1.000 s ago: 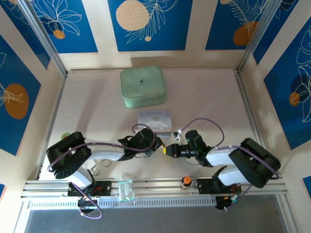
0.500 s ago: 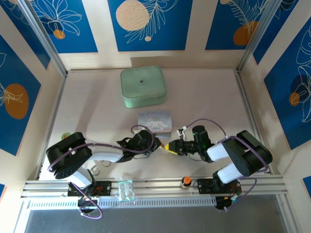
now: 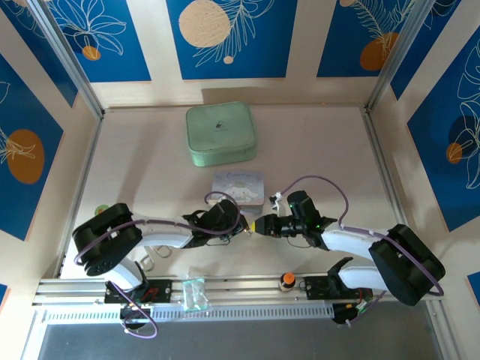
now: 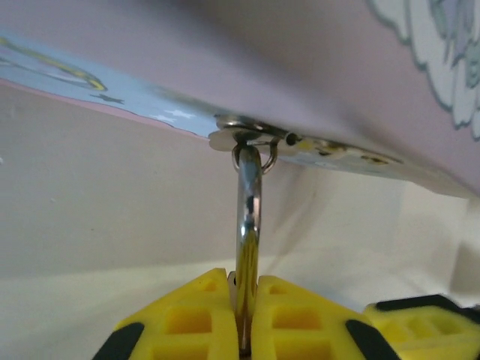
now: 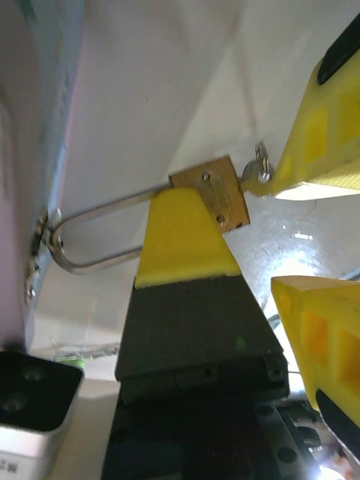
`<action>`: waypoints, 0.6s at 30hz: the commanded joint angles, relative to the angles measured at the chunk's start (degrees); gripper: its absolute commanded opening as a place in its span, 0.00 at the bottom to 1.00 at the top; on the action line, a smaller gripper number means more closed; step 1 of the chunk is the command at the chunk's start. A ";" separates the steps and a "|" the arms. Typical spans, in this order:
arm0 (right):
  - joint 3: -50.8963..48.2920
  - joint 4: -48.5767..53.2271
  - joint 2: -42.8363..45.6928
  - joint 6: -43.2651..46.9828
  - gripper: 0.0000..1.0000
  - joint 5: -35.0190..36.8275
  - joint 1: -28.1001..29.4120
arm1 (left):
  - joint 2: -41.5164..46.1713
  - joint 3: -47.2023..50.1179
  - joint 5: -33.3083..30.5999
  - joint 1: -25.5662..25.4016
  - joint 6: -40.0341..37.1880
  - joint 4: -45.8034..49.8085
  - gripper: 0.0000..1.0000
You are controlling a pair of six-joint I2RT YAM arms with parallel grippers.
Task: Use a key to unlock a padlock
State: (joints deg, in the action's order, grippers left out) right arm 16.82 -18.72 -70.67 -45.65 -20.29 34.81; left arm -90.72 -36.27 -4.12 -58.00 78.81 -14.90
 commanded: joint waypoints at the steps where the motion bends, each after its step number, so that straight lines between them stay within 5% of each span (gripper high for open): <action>1: 0.57 6.95 0.24 2.34 0.32 6.64 0.52 | -3.06 0.23 -1.55 0.25 -2.40 8.18 0.13; 7: 2.71 9.65 -0.96 2.83 0.31 9.62 0.85 | -7.60 -3.54 -1.92 0.08 -6.22 12.80 0.20; 18: 3.70 12.51 -0.70 0.83 0.29 15.15 -0.28 | -8.36 -11.63 -5.78 -1.86 -13.30 26.85 0.14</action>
State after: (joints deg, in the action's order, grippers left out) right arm 19.07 -8.84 -71.57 -44.05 -7.62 35.11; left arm -97.58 -47.64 -8.67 -59.29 69.10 -0.80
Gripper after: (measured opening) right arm 0.296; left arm 0.159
